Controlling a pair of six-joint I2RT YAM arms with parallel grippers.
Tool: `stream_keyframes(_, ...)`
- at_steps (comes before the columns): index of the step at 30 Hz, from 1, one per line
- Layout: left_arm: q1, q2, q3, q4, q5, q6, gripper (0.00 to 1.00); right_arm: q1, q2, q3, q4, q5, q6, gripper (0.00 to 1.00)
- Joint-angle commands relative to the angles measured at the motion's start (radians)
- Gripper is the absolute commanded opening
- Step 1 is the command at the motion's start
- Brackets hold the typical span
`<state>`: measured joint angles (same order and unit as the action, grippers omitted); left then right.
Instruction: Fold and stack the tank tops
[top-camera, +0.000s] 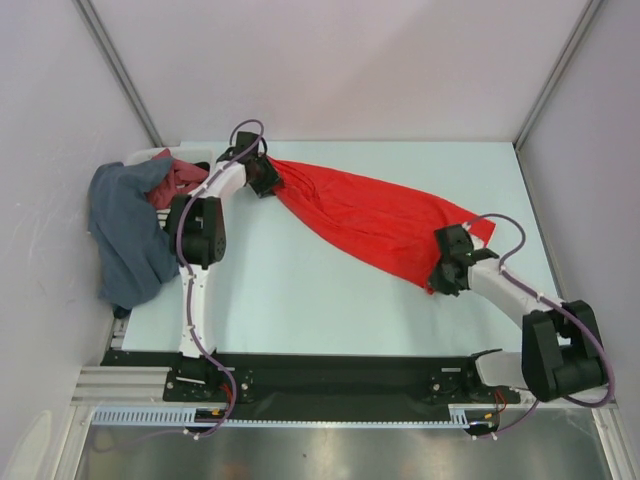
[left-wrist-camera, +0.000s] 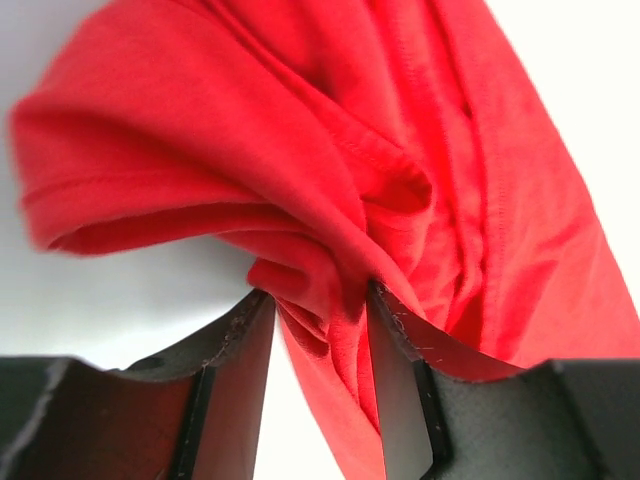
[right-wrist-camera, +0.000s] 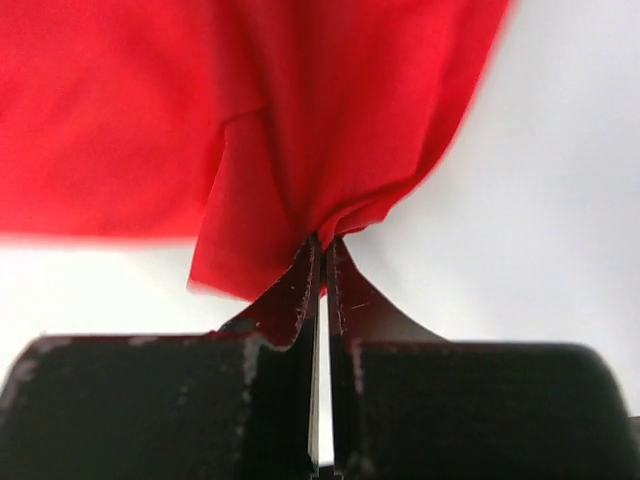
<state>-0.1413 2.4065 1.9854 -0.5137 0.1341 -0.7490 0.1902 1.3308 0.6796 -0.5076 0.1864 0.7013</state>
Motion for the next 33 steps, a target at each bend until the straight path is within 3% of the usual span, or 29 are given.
stream_keyframes(1,0.029,-0.001,0.082,-0.060,-0.024,0.043,0.48,0.156,-0.088,-0.012,-0.138,-0.057,0.070,0.00)
stream_keyframes(2,0.034,0.022,0.108,-0.072,-0.021,0.046,0.48,0.204,-0.099,-0.021,-0.152,-0.065,0.117,0.00)
stream_keyframes(7,0.037,0.069,0.227,-0.125,0.002,0.056,0.48,0.680,-0.070,-0.032,-0.096,-0.143,0.274,0.00)
stream_keyframes(9,0.032,0.060,0.205,-0.115,0.007,0.053,0.48,0.794,0.048,0.029,-0.091,-0.162,0.326,0.00)
stream_keyframes(10,0.026,0.057,0.196,-0.106,0.007,0.053,0.48,0.913,0.089,0.067,-0.098,-0.157,0.329,0.00)
stream_keyframes(13,0.014,0.046,0.182,-0.101,0.004,0.059,0.48,1.082,0.266,0.292,-0.135,-0.151,0.267,0.00)
stream_keyframes(15,0.011,0.042,0.182,-0.106,0.007,0.068,0.48,1.138,0.346,0.449,-0.164,-0.137,0.216,0.04)
stream_keyframes(16,0.009,0.039,0.182,-0.111,0.010,0.071,0.48,1.150,0.360,0.489,-0.208,-0.125,0.178,0.19)
stream_keyframes(18,0.006,0.028,0.181,-0.124,0.012,0.092,0.48,1.151,0.361,0.559,-0.241,-0.078,0.141,0.39)
stream_keyframes(19,0.002,0.022,0.178,-0.131,0.013,0.102,0.49,1.138,0.338,0.569,-0.261,-0.061,0.113,0.59)
stream_keyframes(21,-0.003,-0.009,0.152,-0.140,0.013,0.128,0.51,1.074,0.292,0.565,-0.256,-0.056,0.075,0.69)
stream_keyframes(22,-0.003,-0.023,0.136,-0.141,0.010,0.135,0.52,1.050,0.238,0.557,-0.237,-0.062,0.057,0.80)
stream_keyframes(25,-0.003,-0.104,0.038,-0.105,-0.001,0.157,0.59,0.916,0.179,0.537,-0.195,-0.140,-0.028,0.88)
stream_keyframes(27,-0.003,-0.167,-0.031,-0.080,-0.010,0.172,0.75,0.811,0.160,0.543,-0.196,-0.166,-0.088,0.88)
stream_keyframes(28,-0.003,-0.208,-0.077,-0.066,-0.011,0.177,0.90,0.728,0.154,0.557,-0.198,-0.168,-0.136,0.88)
stream_keyframes(29,-0.003,-0.230,-0.101,-0.066,-0.011,0.178,0.91,0.727,0.154,0.563,-0.194,-0.174,-0.163,0.88)
stream_keyframes(30,-0.003,-0.251,-0.127,-0.053,-0.014,0.178,0.97,0.630,0.157,0.569,-0.184,-0.177,-0.186,0.87)
stream_keyframes(31,-0.004,-0.276,-0.158,-0.039,-0.014,0.175,0.99,0.580,0.160,0.577,-0.158,-0.214,-0.210,0.80)
stream_keyframes(33,-0.012,-0.354,-0.265,-0.007,-0.014,0.165,1.00,0.485,0.191,0.606,-0.128,-0.246,-0.270,0.77)
